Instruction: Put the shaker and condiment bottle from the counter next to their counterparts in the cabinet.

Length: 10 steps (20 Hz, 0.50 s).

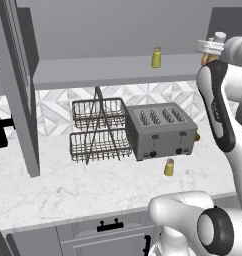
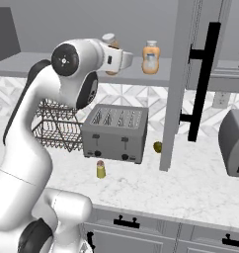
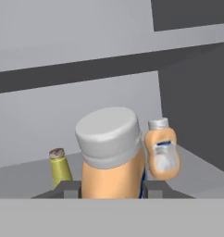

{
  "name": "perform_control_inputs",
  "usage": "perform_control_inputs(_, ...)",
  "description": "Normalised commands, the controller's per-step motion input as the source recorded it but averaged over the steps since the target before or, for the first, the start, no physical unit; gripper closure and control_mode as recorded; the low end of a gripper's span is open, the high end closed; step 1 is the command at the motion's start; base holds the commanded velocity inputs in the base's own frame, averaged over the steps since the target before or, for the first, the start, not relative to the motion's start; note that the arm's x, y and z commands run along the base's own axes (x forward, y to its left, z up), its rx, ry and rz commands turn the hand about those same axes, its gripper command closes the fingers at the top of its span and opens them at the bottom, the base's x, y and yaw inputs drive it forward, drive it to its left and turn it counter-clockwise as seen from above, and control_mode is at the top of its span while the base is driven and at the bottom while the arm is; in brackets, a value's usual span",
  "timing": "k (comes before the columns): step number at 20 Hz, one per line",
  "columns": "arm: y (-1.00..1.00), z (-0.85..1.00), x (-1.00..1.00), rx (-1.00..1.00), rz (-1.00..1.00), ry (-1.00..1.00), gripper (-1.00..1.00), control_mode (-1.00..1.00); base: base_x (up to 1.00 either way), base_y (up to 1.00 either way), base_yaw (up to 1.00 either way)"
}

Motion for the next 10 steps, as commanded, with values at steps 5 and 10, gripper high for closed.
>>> perform_control_inputs(5, -0.2, 0.01, 0.28, 0.0, 0.0, 0.04, 1.0, -1.0, 0.0, 0.0, 0.0)
perform_control_inputs(10, 0.0, 0.06, 0.34, 0.0, 0.0, 0.0, 1.0, -1.0, 0.0, 0.0, 0.0)
